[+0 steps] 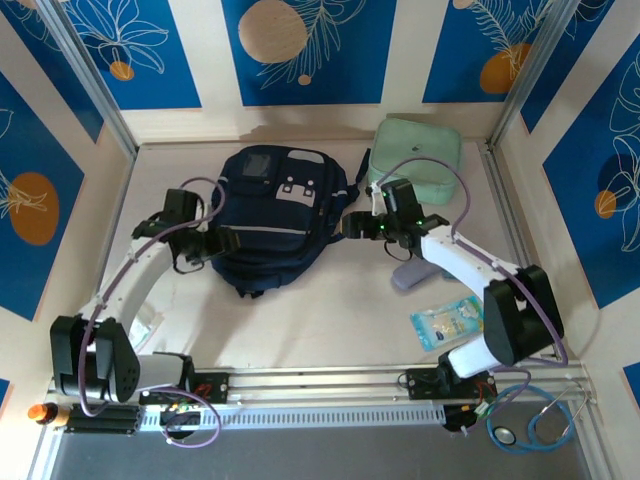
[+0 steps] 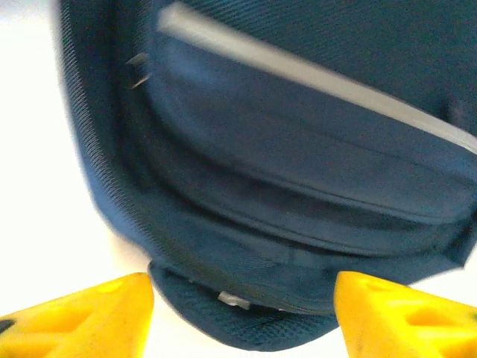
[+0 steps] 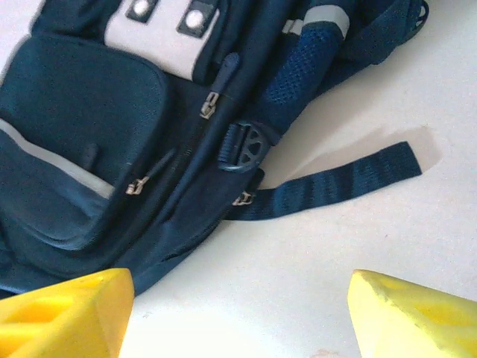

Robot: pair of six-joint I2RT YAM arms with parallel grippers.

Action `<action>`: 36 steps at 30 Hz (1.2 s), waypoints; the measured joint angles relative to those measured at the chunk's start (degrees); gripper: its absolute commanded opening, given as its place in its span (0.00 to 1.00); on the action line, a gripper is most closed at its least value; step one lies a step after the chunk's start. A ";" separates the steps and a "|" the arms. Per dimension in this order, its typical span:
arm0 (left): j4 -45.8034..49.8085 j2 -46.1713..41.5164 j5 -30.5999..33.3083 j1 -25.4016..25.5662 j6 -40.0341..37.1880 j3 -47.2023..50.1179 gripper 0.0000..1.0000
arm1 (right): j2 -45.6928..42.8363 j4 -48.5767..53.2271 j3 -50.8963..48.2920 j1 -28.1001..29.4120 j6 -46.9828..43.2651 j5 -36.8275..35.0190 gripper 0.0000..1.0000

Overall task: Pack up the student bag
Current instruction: Zip the student bag at the top-center of the table, then unzip the student bag at the top-center of the table.

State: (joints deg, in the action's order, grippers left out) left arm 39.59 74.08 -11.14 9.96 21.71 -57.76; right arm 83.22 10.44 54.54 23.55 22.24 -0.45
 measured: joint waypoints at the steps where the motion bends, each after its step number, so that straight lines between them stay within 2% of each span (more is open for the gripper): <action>1: 0.37 0.59 0.46 1.99 -2.49 -2.01 0.79 | -0.87 -0.44 -0.68 0.00 0.87 0.42 0.84; 5: 0.44 6.64 1.25 9.22 -15.72 -9.97 0.81 | -1.60 -1.57 -2.40 0.00 3.50 1.57 0.92; 9: -0.02 14.97 3.76 14.10 -28.35 -13.42 0.81 | -1.62 -2.14 -2.82 0.00 5.07 1.99 0.94; 16: 3.15 26.64 7.08 17.35 -44.83 -18.71 0.81 | -1.79 -2.69 -3.28 0.00 6.80 2.03 0.95; 22: 5.68 31.06 9.55 17.42 -52.89 -23.43 0.81 | -2.91 -2.97 -5.07 -0.24 7.87 2.40 0.95; 30: 6.86 33.27 11.69 17.55 -58.10 -23.96 0.84 | -3.30 -3.58 -5.51 -0.94 8.94 2.45 0.94; 36: 4.98 33.27 14.71 18.10 -59.84 -23.52 0.76 | -3.30 -3.80 -5.55 -1.09 9.79 2.64 0.94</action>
State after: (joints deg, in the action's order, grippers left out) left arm 44.58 107.35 3.57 28.05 -38.13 -81.28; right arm 79.92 6.63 48.99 22.46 32.03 2.20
